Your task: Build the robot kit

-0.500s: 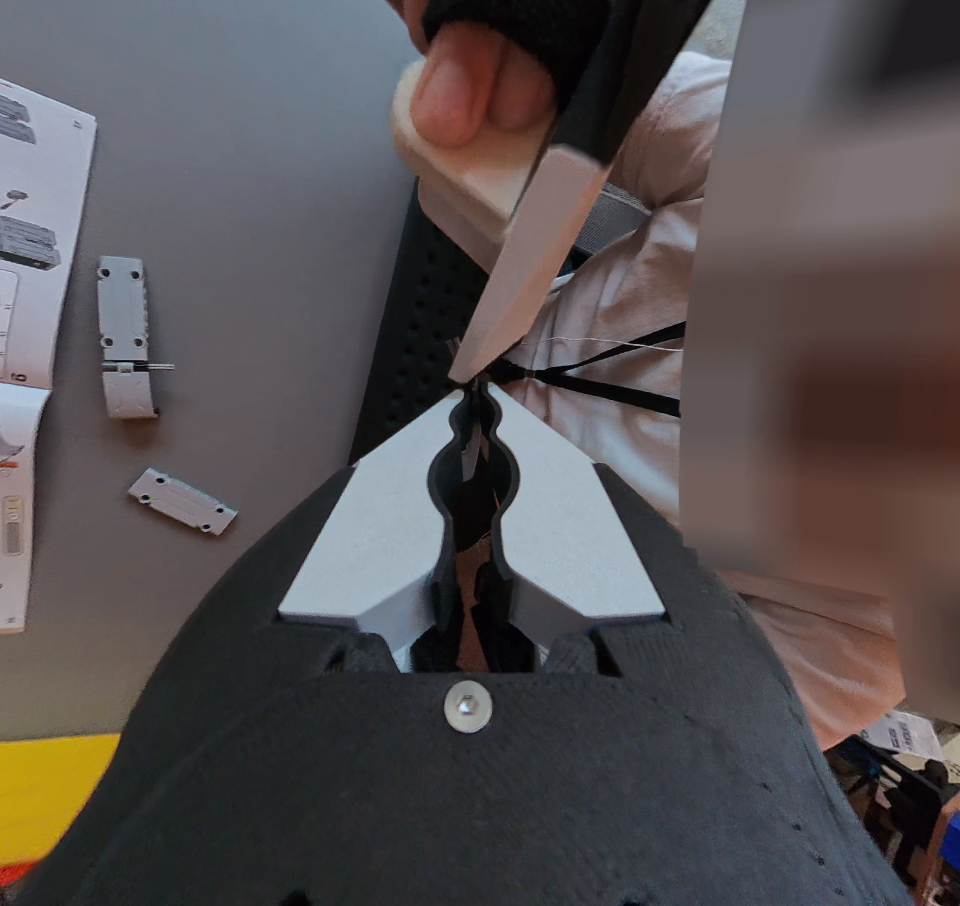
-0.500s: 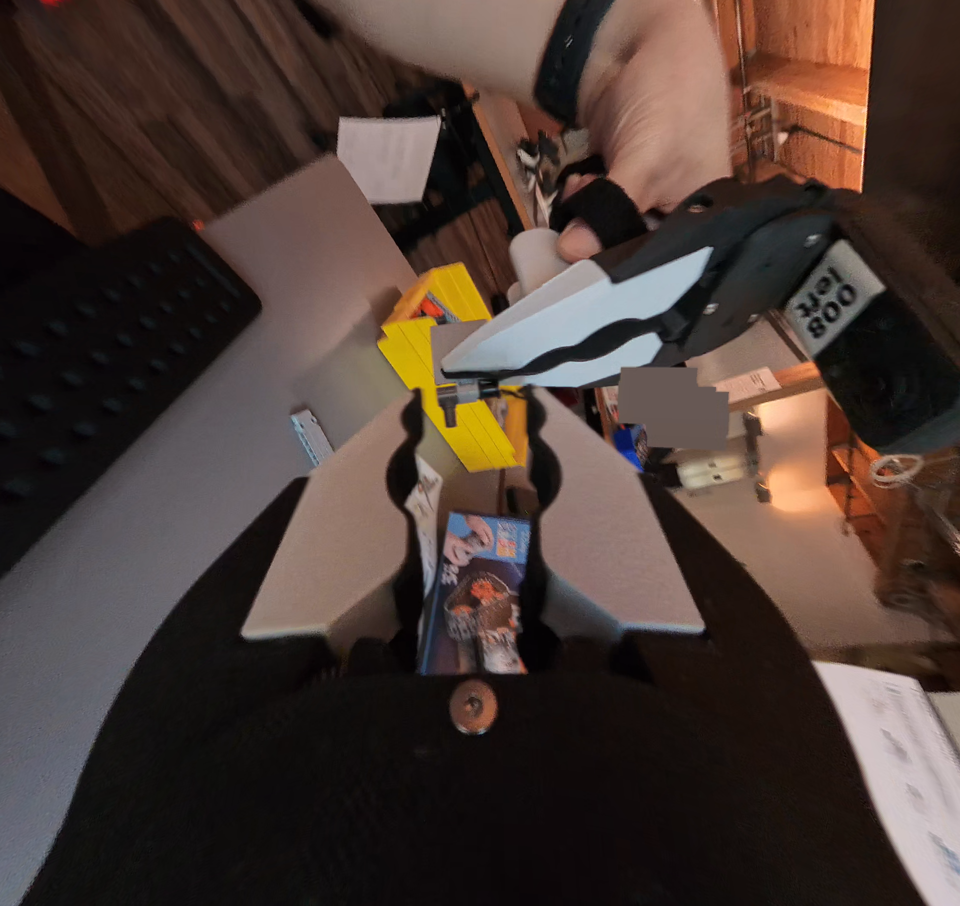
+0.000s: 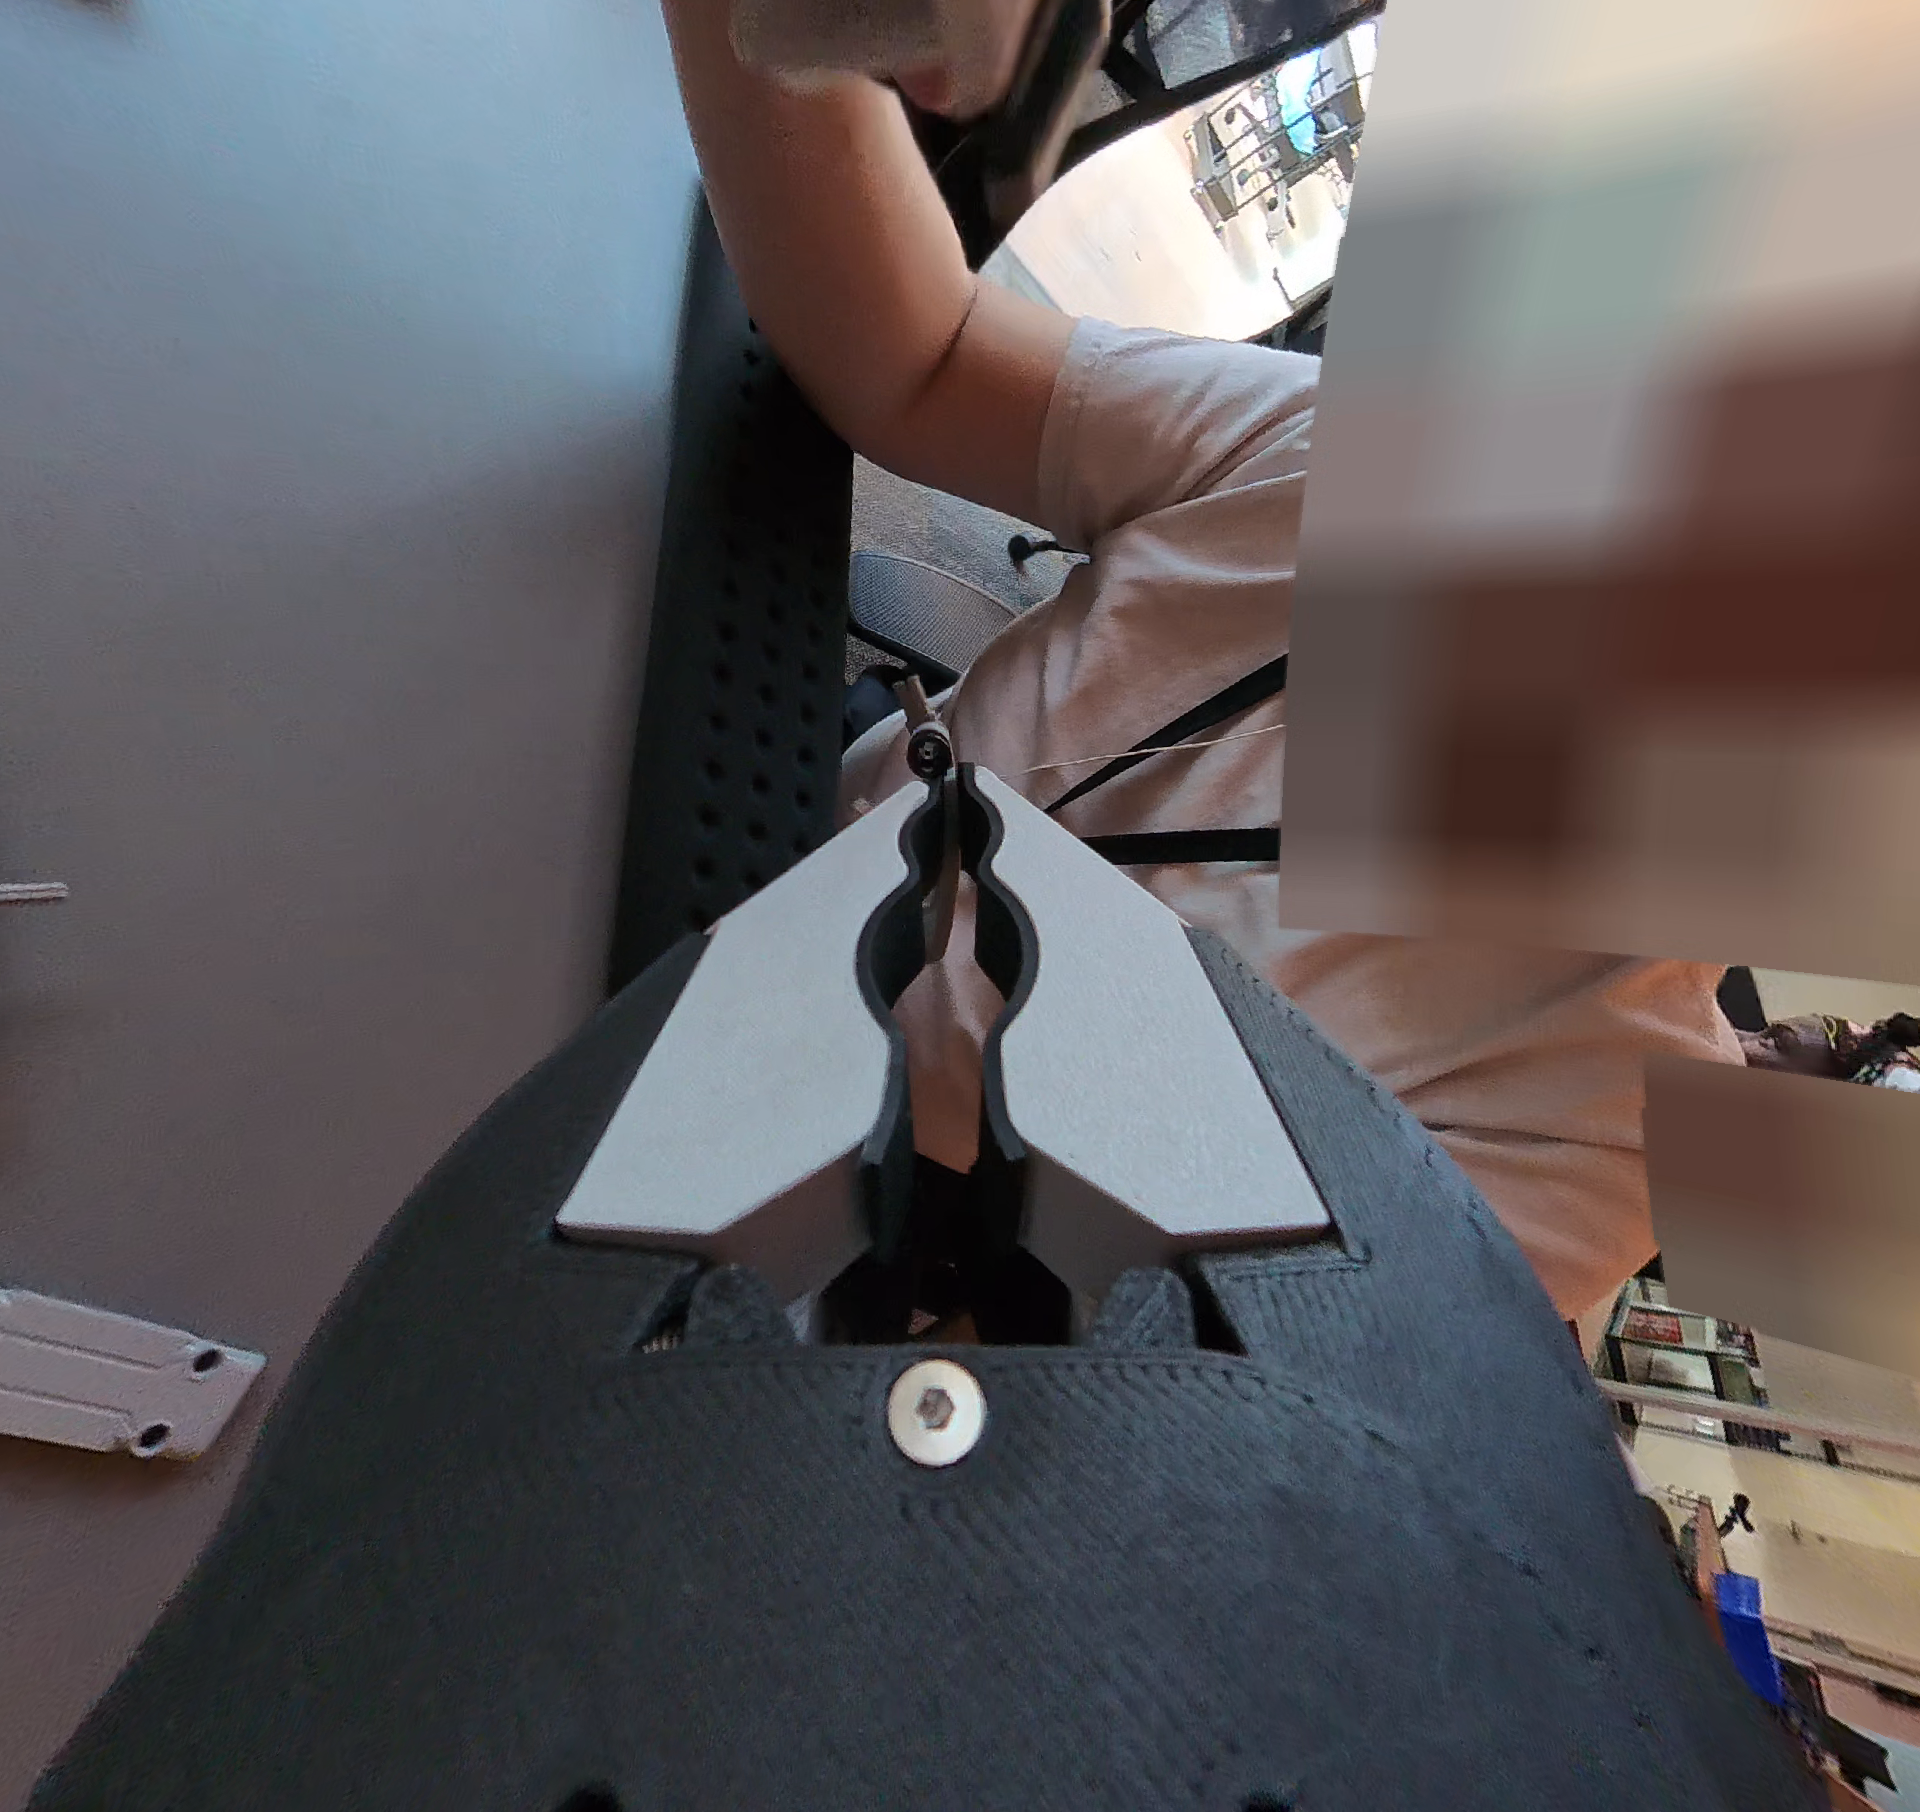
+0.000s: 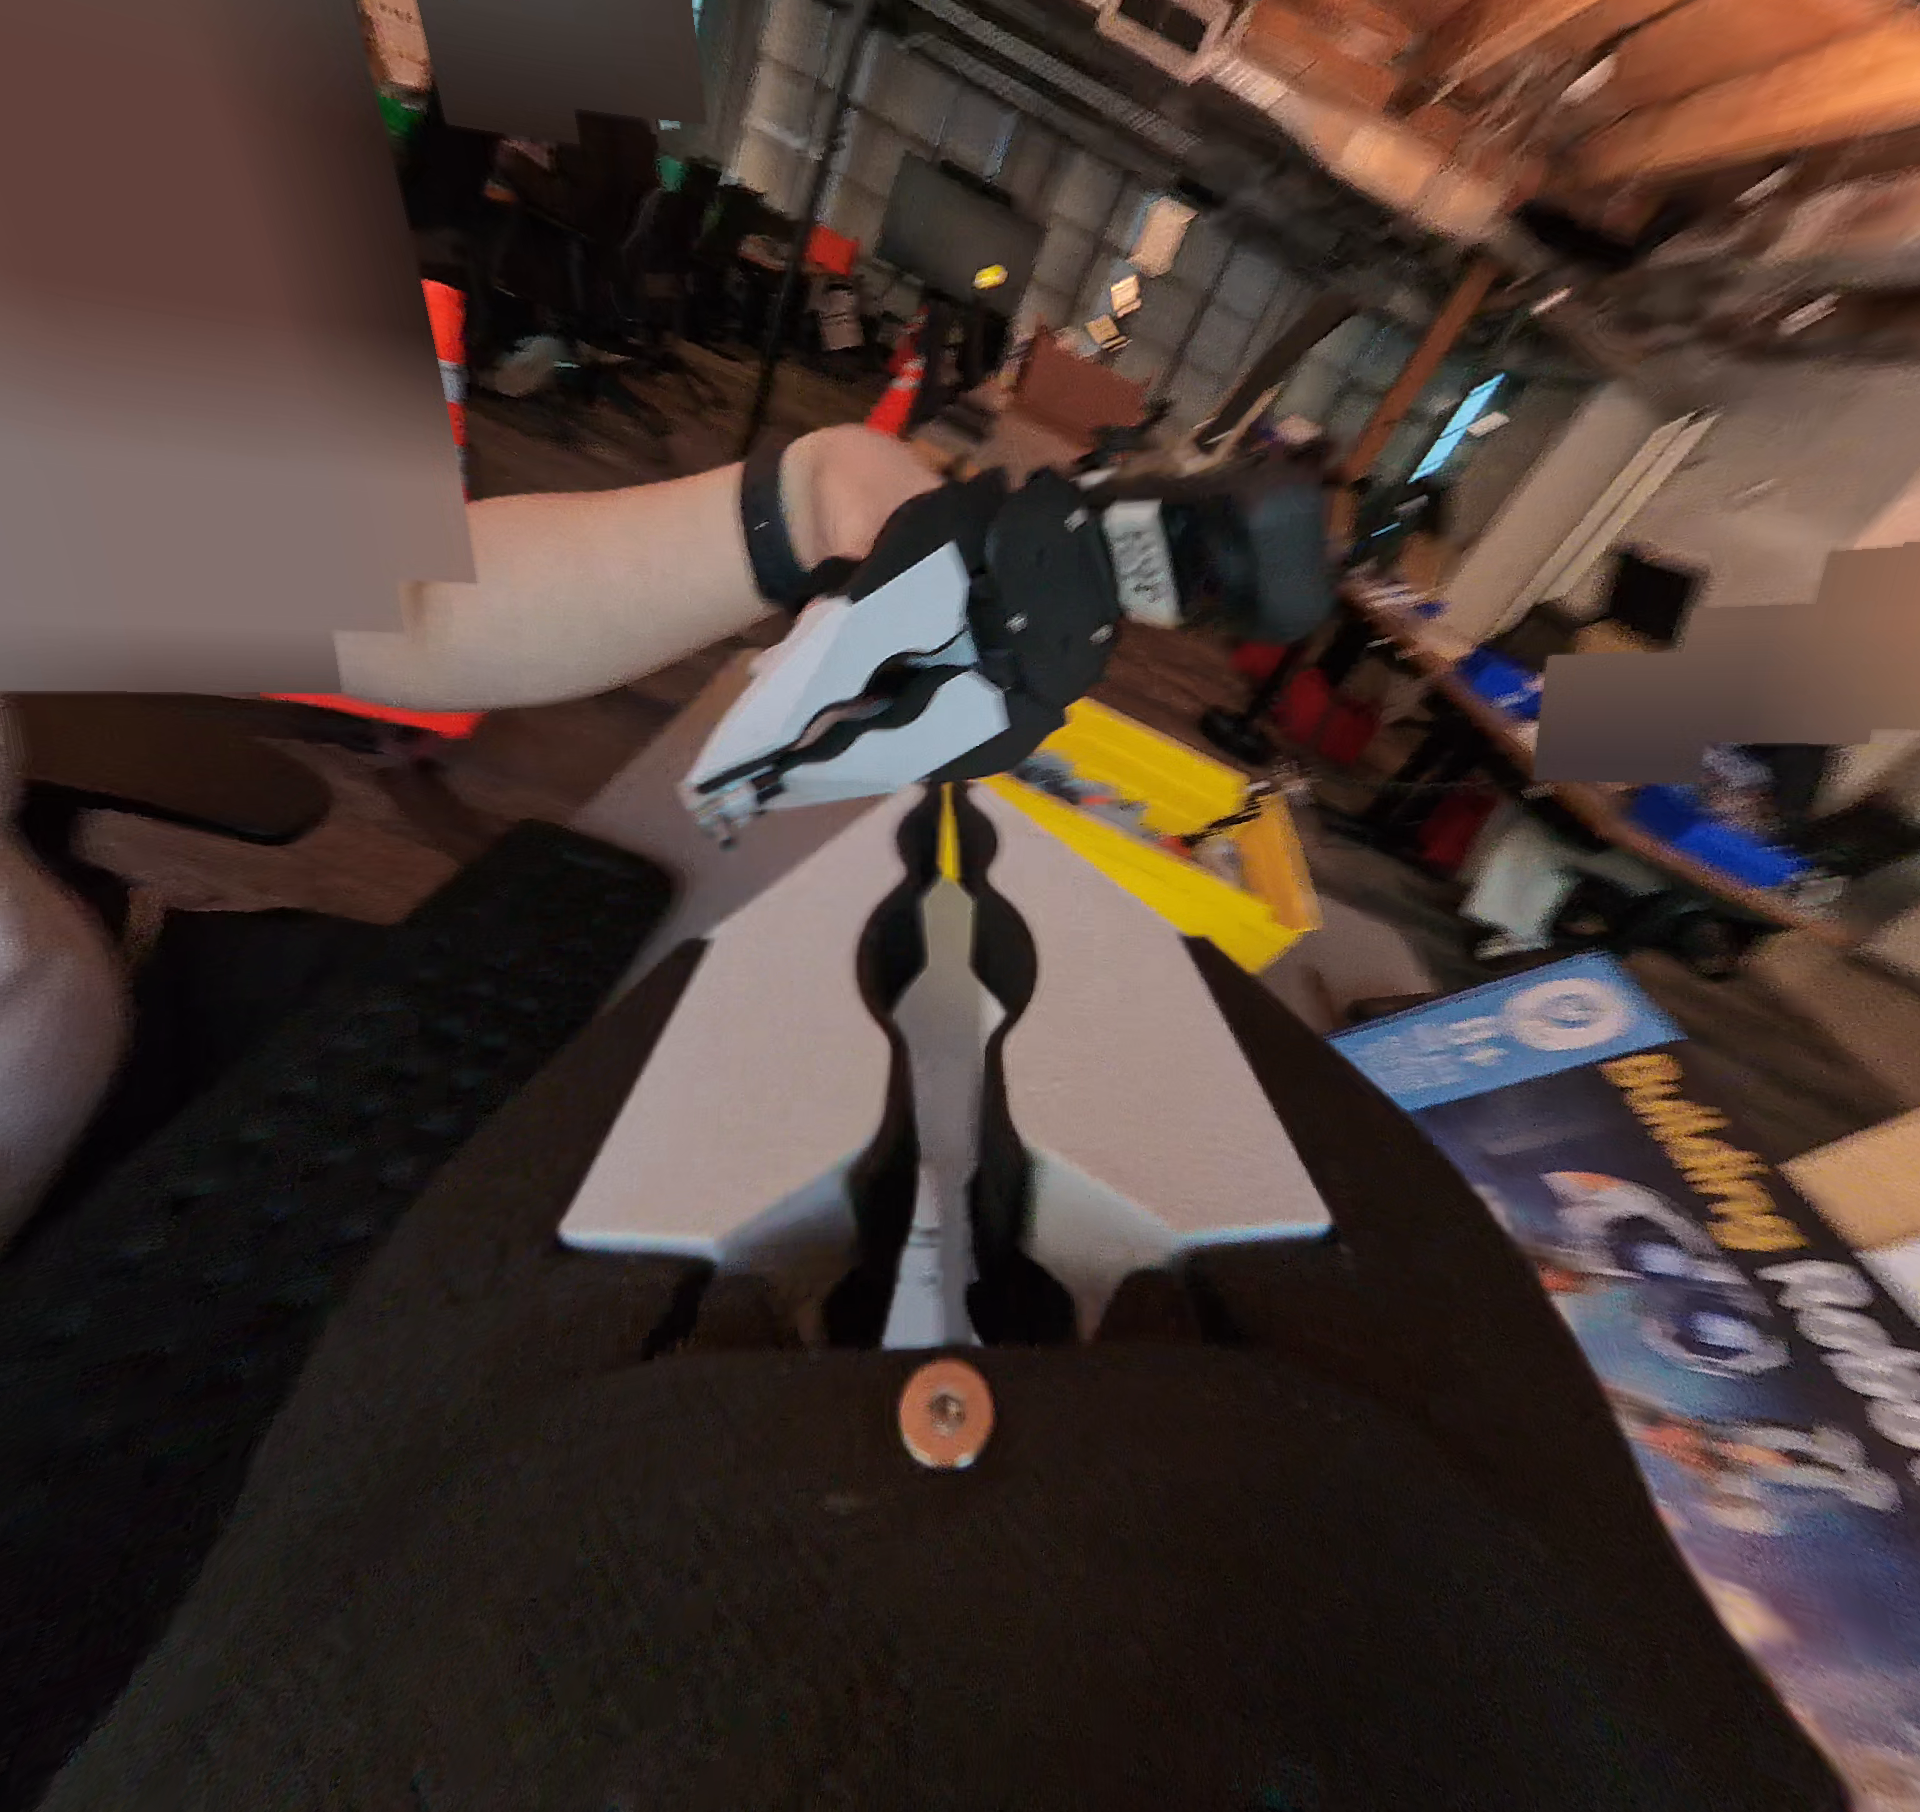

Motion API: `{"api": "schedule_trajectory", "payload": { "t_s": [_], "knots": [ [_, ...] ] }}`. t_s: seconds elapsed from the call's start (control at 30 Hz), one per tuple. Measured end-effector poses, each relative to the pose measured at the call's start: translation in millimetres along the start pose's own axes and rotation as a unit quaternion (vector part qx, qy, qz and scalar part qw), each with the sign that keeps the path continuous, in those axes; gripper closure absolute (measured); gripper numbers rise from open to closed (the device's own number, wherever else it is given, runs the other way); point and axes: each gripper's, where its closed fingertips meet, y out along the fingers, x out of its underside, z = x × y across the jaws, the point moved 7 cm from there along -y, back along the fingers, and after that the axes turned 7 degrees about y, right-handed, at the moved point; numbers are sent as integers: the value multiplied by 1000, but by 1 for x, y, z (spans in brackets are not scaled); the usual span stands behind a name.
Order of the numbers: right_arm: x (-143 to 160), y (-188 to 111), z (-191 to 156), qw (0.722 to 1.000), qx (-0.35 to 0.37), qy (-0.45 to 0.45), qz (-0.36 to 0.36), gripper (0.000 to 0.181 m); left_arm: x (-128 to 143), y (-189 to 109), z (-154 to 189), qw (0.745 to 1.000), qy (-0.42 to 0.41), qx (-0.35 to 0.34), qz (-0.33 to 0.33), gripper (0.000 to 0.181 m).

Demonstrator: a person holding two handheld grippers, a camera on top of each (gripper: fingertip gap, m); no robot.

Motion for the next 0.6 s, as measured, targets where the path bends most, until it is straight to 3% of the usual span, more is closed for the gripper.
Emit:
{"api": "schedule_trajectory", "payload": {
  "t_s": [0.1,0.17,0.27,0.4,0.5,0.6],
  "knots": [
    [-11,-18,10,995,76,-39,53,181,-10,-4,-12,999,24,14,23,181],
    [-19,-34,19,989,108,-24,99,181,-18,-9,-28,999,25,-19,34,181],
    [-22,-56,33,981,135,0,143,181,-33,-19,-44,997,40,-14,60,181],
    [-11,-73,48,970,219,-34,96,181,-30,-14,-63,997,55,13,52,181],
    [-3,-67,46,978,198,-47,53,181,-27,-13,-73,999,39,13,33,181],
    [16,-41,33,996,87,-22,-20,181,-26,-12,-65,997,62,33,21,181]
  ]
}}
